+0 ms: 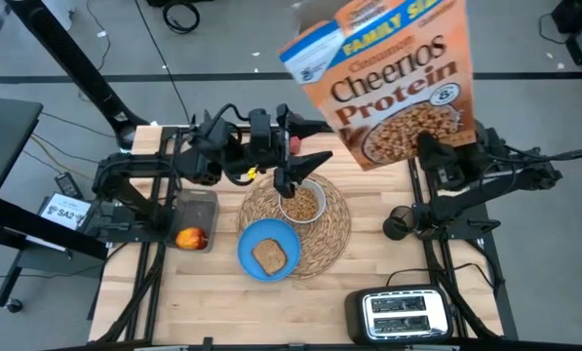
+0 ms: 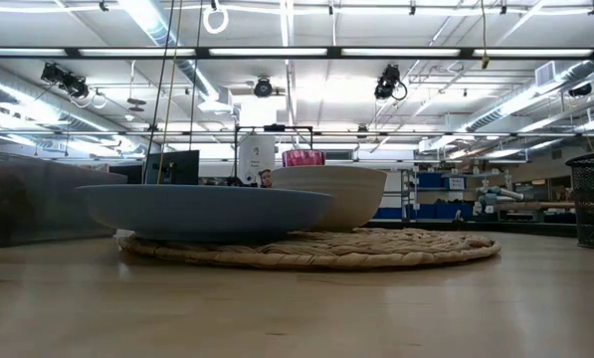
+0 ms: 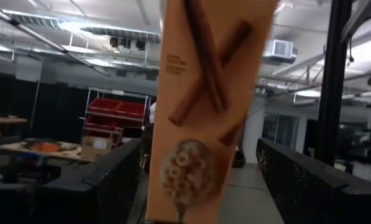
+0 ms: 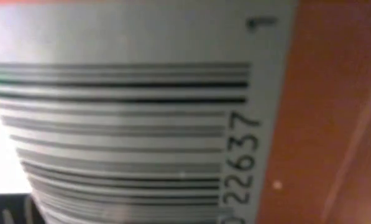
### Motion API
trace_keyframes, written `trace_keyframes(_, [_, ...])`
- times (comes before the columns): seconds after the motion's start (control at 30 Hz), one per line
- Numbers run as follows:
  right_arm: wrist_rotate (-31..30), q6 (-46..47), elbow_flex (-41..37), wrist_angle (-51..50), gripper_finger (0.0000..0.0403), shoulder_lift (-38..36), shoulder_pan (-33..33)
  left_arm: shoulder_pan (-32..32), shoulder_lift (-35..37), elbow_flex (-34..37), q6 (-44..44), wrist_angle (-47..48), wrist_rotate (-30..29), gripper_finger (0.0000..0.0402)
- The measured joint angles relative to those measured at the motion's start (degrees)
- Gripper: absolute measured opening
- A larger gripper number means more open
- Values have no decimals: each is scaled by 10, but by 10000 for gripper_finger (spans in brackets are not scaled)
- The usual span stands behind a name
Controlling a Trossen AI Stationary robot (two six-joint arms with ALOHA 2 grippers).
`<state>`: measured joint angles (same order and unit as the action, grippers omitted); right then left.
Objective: Arrange a breakfast setting
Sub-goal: Pour the cereal from the cereal box into the bowl
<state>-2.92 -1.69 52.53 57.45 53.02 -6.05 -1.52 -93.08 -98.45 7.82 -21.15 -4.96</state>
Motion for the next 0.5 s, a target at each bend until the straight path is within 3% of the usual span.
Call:
trace_keyframes(0.27, [-6, 4, 1, 28, 211, 37, 19, 11, -23, 0, -18, -54, 3, 316])
trace_keyframes(0.5, [28, 61, 2, 46, 211, 63, 32, 22, -47, -1, -7, -102, 14, 316])
